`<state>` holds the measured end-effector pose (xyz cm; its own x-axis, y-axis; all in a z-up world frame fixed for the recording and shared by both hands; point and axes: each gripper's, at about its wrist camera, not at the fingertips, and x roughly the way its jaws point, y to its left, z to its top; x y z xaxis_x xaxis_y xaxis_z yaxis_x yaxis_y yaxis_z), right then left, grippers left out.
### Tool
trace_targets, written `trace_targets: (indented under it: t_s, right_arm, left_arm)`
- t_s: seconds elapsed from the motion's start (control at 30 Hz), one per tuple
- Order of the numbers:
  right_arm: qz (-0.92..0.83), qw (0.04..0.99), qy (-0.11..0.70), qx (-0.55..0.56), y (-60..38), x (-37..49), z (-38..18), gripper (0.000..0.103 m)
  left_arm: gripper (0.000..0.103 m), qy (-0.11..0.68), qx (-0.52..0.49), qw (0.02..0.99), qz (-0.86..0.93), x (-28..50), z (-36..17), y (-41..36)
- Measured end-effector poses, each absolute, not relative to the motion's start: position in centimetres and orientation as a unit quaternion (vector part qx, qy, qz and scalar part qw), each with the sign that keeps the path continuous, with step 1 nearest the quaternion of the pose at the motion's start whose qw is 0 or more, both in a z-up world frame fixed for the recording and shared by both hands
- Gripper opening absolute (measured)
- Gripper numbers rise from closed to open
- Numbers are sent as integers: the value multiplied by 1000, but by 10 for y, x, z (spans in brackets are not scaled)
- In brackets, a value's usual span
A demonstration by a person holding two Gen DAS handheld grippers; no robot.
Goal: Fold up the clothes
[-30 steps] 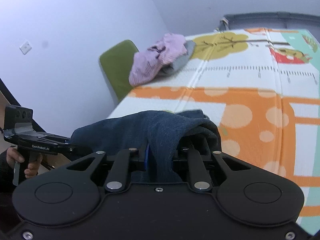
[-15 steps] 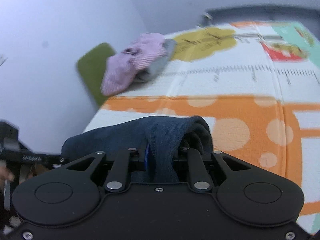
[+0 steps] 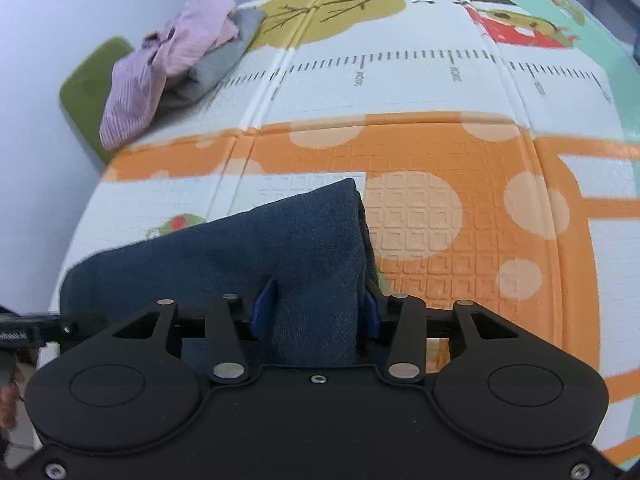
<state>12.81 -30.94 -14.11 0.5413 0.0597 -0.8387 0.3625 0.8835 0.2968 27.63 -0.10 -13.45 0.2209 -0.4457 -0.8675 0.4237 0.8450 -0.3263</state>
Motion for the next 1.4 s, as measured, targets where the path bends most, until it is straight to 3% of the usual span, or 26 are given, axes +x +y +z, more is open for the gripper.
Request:
trace_targets:
  t_s: [0.07, 0.13, 0.23, 0.5, 0.6, 0.63, 0.67, 0.8, 0.83, 1.03, 1.4]
  right_arm:
    - [-89, 846, 472, 232, -312, 127, -138, 43]
    - [-90, 846, 469, 236, -312, 122, -129, 43]
    - [-93, 855, 457, 225, -310, 111, -103, 43]
    - [-78, 913, 361, 172, -290, 86, -18, 47]
    - [-57, 919, 360, 152, -274, 93, -9, 33]
    - [-54, 919, 360, 149, -269, 96, -12, 18]
    - [-52, 920, 360, 148, -265, 101, -15, 12]
    - [-61, 908, 377, 172, -256, 116, -45, 8]
    - [-64, 905, 381, 177, -255, 119, -53, 8]
    - [-75, 894, 391, 205, -250, 130, -100, 8]
    - [-96, 879, 430, 181, -250, 145, -140, 0]
  left_arm:
    - [78, 558, -12, 781, -281, 273, -128, 0]
    - [61, 545, -2, 786, -293, 266, -114, 0]
    - [55, 506, 35, 809, -299, 251, -87, -4]
    - [55, 411, 32, 849, -330, 220, -18, -23]
    - [55, 396, 28, 856, -332, 212, -13, -40]
    - [55, 397, 21, 855, -332, 211, -15, -45]
    - [53, 400, 14, 854, -333, 210, -18, -50]
    - [19, 428, -4, 846, -317, 213, -48, -65]
    - [16, 435, -6, 845, -312, 213, -56, -66]
    - [9, 446, 18, 855, -265, 216, -100, -68]
    - [3, 446, 20, 862, -242, 227, -111, -53]
